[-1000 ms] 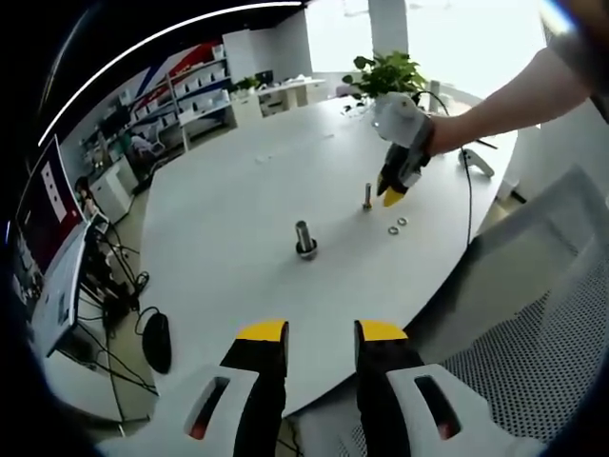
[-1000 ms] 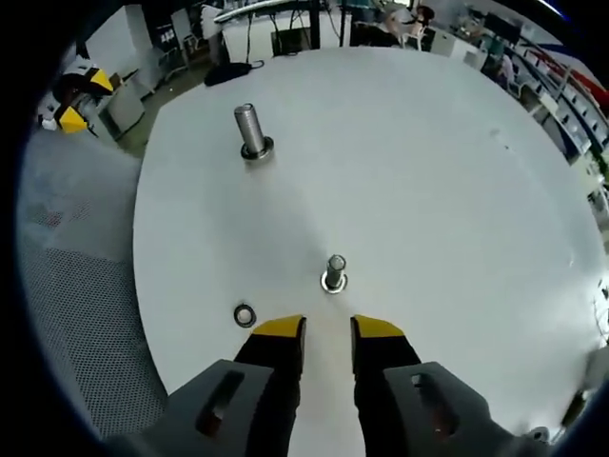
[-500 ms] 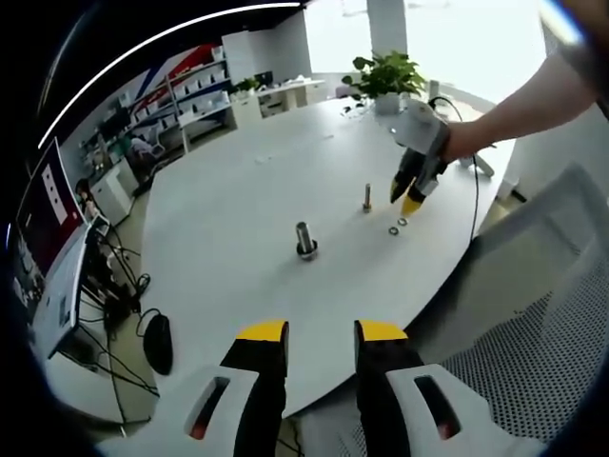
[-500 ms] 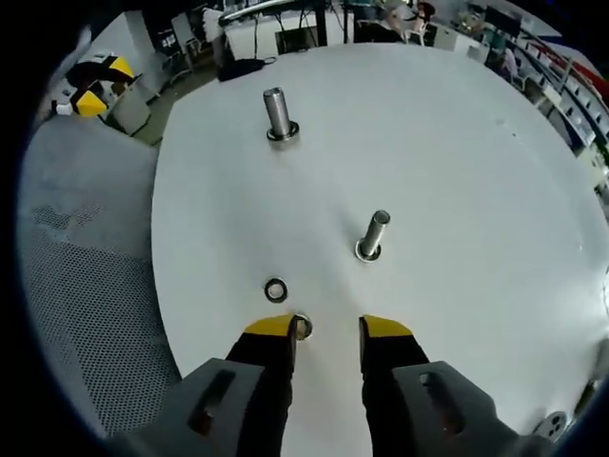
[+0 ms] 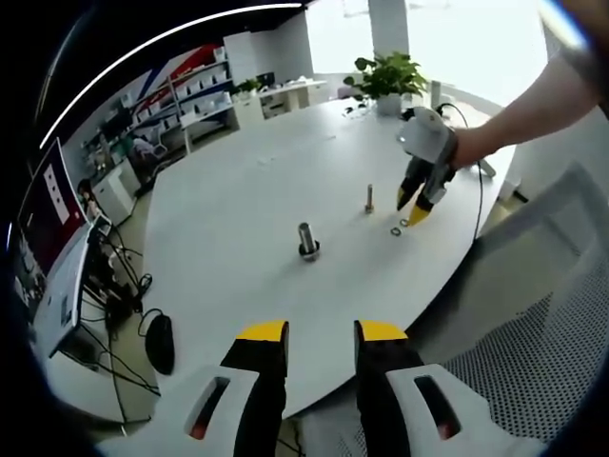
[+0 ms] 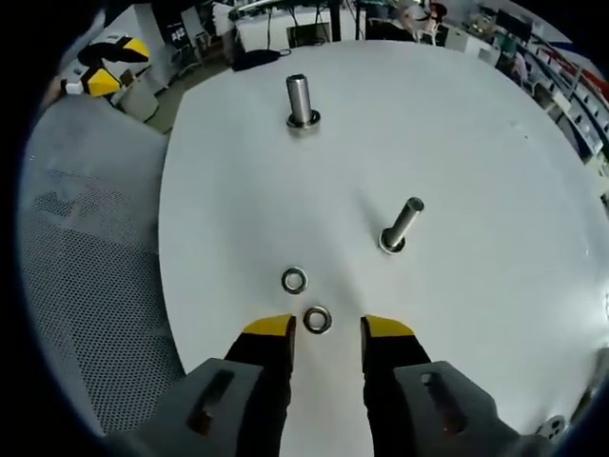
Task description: Place the washer onto the threaded stud by aligning its center hole with the stud, sliding it down to the base, and recovering from edge contact or off-axis alignment until the washer reaches the visible bottom stop.
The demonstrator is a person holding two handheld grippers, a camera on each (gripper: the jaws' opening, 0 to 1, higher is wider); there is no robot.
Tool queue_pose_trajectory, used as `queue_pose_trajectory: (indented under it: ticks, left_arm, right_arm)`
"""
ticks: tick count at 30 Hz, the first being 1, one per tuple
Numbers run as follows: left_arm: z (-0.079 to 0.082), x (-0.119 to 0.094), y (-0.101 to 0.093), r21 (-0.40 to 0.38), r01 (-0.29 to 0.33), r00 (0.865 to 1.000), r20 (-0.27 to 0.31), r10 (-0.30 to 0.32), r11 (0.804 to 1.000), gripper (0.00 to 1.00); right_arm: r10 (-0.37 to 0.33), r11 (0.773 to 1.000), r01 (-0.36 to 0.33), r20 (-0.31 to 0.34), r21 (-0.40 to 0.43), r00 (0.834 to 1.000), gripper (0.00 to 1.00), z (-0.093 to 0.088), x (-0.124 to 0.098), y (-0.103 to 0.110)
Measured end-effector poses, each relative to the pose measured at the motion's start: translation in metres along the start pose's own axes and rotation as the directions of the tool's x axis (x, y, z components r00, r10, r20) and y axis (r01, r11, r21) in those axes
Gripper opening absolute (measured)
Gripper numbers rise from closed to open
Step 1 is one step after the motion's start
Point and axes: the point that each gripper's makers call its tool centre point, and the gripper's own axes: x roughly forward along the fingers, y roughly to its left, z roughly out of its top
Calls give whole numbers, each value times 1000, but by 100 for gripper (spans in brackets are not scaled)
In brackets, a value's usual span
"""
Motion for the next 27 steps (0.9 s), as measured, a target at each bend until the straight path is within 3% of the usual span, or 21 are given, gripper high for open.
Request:
queue_pose_trajectory:
  ticks: [5, 11, 19, 24, 27]
  left_arm:
    - [0, 0, -1, 2, 2, 1000, 2, -2, 1000, 25]
    - [-1, 1, -1, 6, 4, 1000, -5, -4, 1000, 25]
    - [-1, 1, -2, 12, 7, 1000, -10, -7, 1000, 25]
    - [-1, 1, -2, 13, 8, 1000, -10, -8, 1000, 25]
    - [-1, 2, -2, 11, 9, 1000, -8, -9, 1000, 25]
  right_arm:
    - [3, 1000, -3, -10, -9, 1000, 27, -4, 1, 5]
    - [-40, 998, 40, -1, -44, 999, 23, -4, 2, 0]
    - [-24, 995, 23, -10, -98, 1000, 17, -2, 4, 4]
    - [23, 999, -23, -33, -23, 999, 15, 0, 5, 1]
    - [35, 998, -38, -58, -52, 998, 15, 2, 7, 1]
